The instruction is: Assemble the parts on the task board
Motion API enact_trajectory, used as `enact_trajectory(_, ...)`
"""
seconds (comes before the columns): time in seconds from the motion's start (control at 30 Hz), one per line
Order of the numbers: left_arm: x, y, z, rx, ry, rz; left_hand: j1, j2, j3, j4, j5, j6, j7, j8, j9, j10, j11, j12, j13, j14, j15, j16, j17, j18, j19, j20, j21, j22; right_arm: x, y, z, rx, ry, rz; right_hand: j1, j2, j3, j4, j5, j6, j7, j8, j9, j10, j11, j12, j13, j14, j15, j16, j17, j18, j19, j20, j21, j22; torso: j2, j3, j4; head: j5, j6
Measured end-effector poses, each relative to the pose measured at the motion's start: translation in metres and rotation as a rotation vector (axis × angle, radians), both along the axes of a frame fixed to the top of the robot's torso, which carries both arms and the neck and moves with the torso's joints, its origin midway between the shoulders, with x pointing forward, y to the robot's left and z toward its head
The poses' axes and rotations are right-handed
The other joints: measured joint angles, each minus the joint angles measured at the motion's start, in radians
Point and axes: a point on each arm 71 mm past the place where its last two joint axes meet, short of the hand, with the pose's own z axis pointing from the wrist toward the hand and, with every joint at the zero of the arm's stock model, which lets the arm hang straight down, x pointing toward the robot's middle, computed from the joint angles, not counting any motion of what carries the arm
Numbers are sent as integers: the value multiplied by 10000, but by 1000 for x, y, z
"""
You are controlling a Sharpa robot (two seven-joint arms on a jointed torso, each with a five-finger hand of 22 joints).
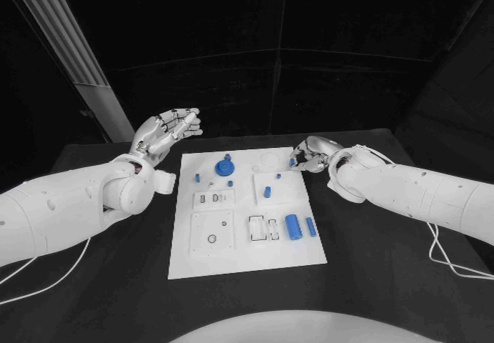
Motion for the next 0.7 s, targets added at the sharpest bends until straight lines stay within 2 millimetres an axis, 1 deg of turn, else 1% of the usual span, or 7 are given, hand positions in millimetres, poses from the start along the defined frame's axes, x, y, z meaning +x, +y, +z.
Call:
enact_trajectory(0.1, 0, 0, 0, 1, 0, 4, 0, 0, 0, 0, 0, 0, 0, 0, 0, 0, 0, 0, 0, 0, 0, 0, 0, -1, 0, 0, 0, 0, 0, 0, -1, -34, 16, -17, 0, 0, 0, 0, 0, 0, 0, 0, 0, 0, 0, 0, 0, 0, 0, 0, 0, 0, 0, 0, 0, 0, 0, 1, -1, 12, 1)
enact_trajectory(0.17, 0, 1, 0, 2, 1, 8, 0, 0, 0, 0, 0, 0, 0, 0, 0, 0, 0, 0, 0, 0, 0, 0, 0, -1, 0, 0, 0, 0, 0, 0, -1, -55, 19, -24, 40, 40, 29, -29, 0, 1, 0, 0, 0, 0, 0, 0, 1, 21, -21, 0, 0, 0, 0, 0, 0, 0, 0, 2, -2, 19, -7)
enact_trajectory(0.47, 0, 1, 0, 3, 2, 17, 0, 0, 0, 0, 0, 0, 0, 0, 0, 0, 0, 0, 0, 0, 0, 0, 0, -1, 0, 0, 0, 1, 1, 0, -1, -101, 19, -40, 39, 40, 30, -29, 0, 1, 1, 0, 1, 0, 1, 0, 1, 37, -36, 0, -1, 1, 0, 1, 0, 0, 0, 4, -4, 36, -40)
enact_trajectory(0.53, 0, 1, 0, 3, 2, 19, 0, 0, 0, 0, 0, 0, 0, 0, 0, 0, 0, 0, 0, 0, 0, 0, 0, -1, 0, 0, 0, 1, 1, 0, -1, -108, 21, -48, 58, 58, 30, -29, 0, 1, 1, 0, 1, 37, -37, 0, 2, 37, -36, 0, -1, 1, 0, 1, 0, 0, 0, 3, -4, 51, -54)
enact_trajectory(0.6, 0, 1, 0, 3, 3, 20, 0, 0, 0, 0, 0, 0, 0, 0, 0, 0, 0, 0, 0, 0, 0, 0, 0, -1, 0, 0, 0, 2, 1, 0, -1, -114, 24, -56, 106, 106, 29, -29, 0, 40, -38, 0, 6, 37, -36, 0, 3, 37, -36, 0, -1, 1, 0, 1, 0, 0, 0, 3, -4, 61, -65)
enact_trajectory(0.7, 0, 2, 0, 3, 3, 21, 0, 0, 0, 0, 0, 0, 0, 0, 0, 0, 0, 0, 0, 0, 0, 0, 0, -1, 0, 0, 0, 2, 1, 1, -2, -120, 27, -62, 111, 112, 52, -7, 0, 95, -93, 5, 28, 29, -44, 0, -4, 37, -36, 0, -1, 0, -35, -34, 0, 0, 0, 2, -4, 66, -75)
